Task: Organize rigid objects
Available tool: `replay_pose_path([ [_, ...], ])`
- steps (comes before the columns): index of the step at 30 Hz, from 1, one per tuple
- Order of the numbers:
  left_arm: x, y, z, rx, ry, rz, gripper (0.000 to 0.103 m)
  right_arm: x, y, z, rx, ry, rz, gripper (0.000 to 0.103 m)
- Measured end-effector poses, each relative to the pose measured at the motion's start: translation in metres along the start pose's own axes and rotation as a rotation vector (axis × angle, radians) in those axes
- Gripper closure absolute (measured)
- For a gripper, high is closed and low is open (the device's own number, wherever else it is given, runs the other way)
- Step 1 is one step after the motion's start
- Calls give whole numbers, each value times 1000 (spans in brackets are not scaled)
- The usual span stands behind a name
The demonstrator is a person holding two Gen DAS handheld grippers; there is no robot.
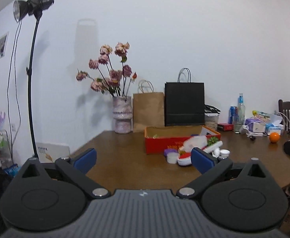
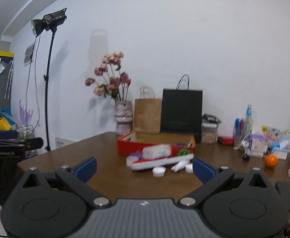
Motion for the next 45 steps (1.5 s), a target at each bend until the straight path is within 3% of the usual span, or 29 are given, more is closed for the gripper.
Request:
replay_pose_path([
  [11, 10, 1, 13, 53, 32, 24, 0, 5, -4, 28, -46, 20, 76, 0],
  [18, 0, -7, 18, -3, 45, 26, 0, -8, -5, 34, -21, 33, 53, 0],
  [21, -19, -13, 25, -31, 88, 34, 0, -25, -7, 41, -10, 54, 61, 0],
  [28, -77, -21, 30, -8, 185, 70, 0, -77, -18, 39, 8, 110, 44, 3],
  [30, -97, -24, 26, -6, 192, 76, 0, -96, -24, 34, -1, 129, 40, 9],
  [35, -160, -37, 17, -23, 253, 79, 1, -153, -42, 24, -52, 180, 19, 11],
  [45, -303, -46, -7, 62, 381, 162, 22, -273, -75, -5, -32, 294, -7, 27],
])
Point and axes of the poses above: each gripper's, at about its wrist camera, not at the fingertips, and x roughly against the way its jaws point, y to its left, z to its underside, the point moved 6 cm from there along -x, roughly the way its jaws point, and after that the axes turned 6 degrees about y, right-handed, at the moved point
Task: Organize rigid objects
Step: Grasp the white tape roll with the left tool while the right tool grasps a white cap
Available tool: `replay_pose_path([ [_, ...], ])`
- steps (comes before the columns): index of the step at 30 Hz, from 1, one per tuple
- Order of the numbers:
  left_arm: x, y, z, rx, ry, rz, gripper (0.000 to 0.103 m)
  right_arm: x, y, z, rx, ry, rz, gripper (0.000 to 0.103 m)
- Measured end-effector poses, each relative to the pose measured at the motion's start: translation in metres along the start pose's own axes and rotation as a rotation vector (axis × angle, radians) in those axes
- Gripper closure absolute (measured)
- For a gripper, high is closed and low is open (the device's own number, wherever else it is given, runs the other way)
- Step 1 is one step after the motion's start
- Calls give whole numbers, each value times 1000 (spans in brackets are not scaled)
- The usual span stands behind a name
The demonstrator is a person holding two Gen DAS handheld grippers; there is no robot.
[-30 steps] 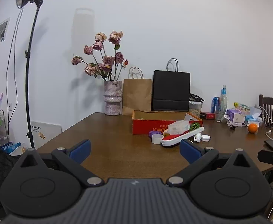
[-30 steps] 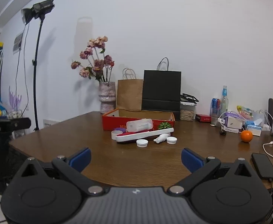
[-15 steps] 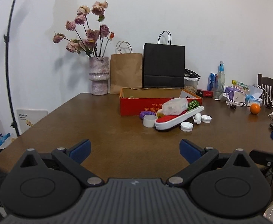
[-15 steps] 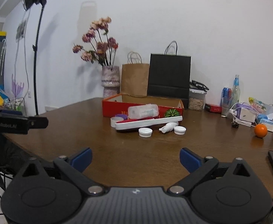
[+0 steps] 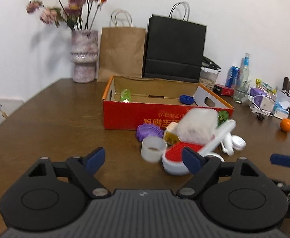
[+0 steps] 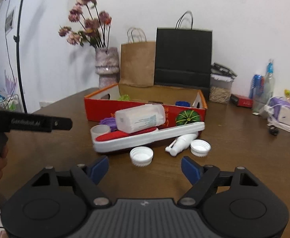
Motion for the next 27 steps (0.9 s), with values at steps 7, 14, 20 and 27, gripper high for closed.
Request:
replay_pose_path([
  [7, -76, 11, -22, 110, 165, 76, 51, -64, -6, -11, -5, 97, -24, 38],
  [14, -104, 9, -19, 79, 217, 57, 90, -90, -4, -9, 11, 146, -34, 48],
  [20, -97, 5, -20, 47, 186, 23, 95, -93, -3, -10, 3, 154, -41, 63],
  [27, -31, 2, -20, 21, 36, -40, 95, -48, -3, -10, 0, 78, -28, 63],
])
Point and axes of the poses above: each gripper's, at about its wrist camera, not at the fingertips, and x roughly against the way its jaws point, y to its left, z to its underside, the point moved 6 cm from there along -x, roughly the way its jaws point, and after that the axes turned 6 degrees about y, right-handed, at the moved point
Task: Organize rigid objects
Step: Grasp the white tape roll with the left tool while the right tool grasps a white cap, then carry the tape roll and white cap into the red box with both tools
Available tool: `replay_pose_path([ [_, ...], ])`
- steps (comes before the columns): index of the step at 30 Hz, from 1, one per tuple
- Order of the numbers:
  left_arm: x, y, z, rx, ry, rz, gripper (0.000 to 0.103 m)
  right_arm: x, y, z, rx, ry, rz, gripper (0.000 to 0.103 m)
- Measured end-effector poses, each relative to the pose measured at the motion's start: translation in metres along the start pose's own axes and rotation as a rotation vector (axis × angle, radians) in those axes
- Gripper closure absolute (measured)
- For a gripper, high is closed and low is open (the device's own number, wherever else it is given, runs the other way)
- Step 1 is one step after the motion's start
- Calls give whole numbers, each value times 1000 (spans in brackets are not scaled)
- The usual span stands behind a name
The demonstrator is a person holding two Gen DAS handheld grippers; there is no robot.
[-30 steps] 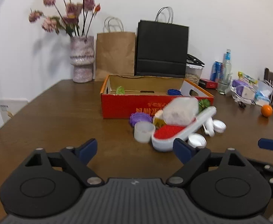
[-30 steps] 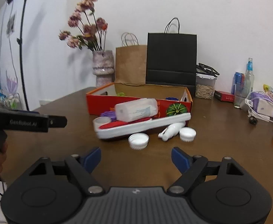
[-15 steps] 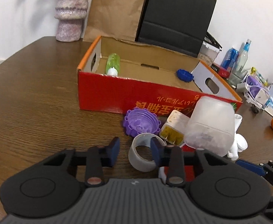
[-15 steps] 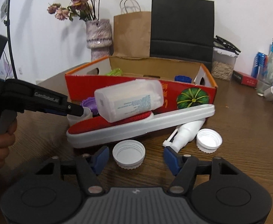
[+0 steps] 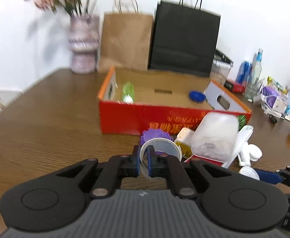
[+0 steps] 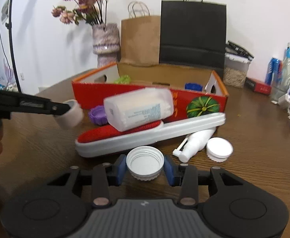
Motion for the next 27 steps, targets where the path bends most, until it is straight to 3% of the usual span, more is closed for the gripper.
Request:
replay_pose_path([
  [5, 69, -1, 15, 7, -98, -36, 95, 56, 10, 16, 1, -69, 8, 63],
  [12, 154, -3, 42, 47, -180, 2, 95, 128, 28, 42, 11, -122, 41, 63],
  [22, 235, 2, 75, 62, -262, 46, 95, 226, 56, 60, 28, -247, 90, 63],
  [27, 260, 4, 85, 64, -301, 53, 95, 243, 63, 64, 40, -268, 94, 63],
])
Point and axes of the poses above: each gripper's, at about its wrist camera, not at the fingertips, and x roughly against the way its jaws point, y to its left, z to its underside, the point moved 6 cm from there along -x, roughly the way its jaws point, and after that the axes turned 6 degrees about y, right-handed, at the moved point
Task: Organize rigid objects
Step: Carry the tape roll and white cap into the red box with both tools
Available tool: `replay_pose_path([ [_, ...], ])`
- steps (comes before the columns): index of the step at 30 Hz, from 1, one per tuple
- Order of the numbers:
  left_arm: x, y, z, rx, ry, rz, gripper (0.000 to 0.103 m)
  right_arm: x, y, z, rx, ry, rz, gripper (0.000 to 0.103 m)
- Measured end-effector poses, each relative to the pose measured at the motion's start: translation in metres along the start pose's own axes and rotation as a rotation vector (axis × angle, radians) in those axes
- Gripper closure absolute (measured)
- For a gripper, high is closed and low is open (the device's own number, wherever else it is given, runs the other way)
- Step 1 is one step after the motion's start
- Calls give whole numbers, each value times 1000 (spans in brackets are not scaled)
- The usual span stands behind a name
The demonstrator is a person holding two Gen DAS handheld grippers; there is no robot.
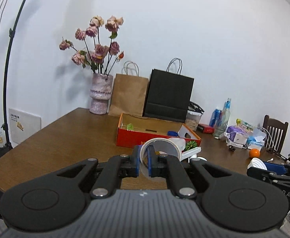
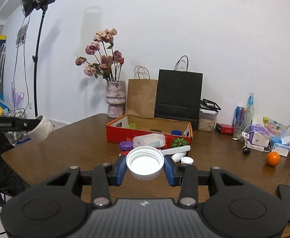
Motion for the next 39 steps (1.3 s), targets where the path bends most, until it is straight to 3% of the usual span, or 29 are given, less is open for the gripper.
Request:
replay_pose_path([
  [7, -15, 3, -2, 8, 9, -6, 95, -12, -4, -2, -12, 5, -4, 63],
  [13, -57, 8, -19, -2, 33, -2, 95, -51, -18, -19, -28, 7, -19, 63],
  [19, -121, 10, -59, 3, 54, 26, 95, -105, -40, -58, -20, 6, -63, 63],
  [25, -211, 2, -138, -43, 124, 107, 95, -178, -73, -133, -24, 37, -173, 63],
  [30, -307, -8, -183, -122, 239, 106, 95, -262, -94, -190, -22, 134, -209, 63],
  [34, -404, -8, -171, -89, 376, 56, 95, -367, -107, -202, -59, 295, -215, 63],
  [39, -511, 0, -129, -94, 567, -27, 95, -477, -114, -179, -78, 468, -163, 64],
])
Point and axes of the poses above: each gripper's, at about its wrist camera, not at the fingertips, and x roughly against the way its jaws point, y to its left, z to its underside, the point moved 6 cm from there along -x, roughly the way its jaws point, and after that the axes turned 6 degrees about y, right-handed, at the moved point
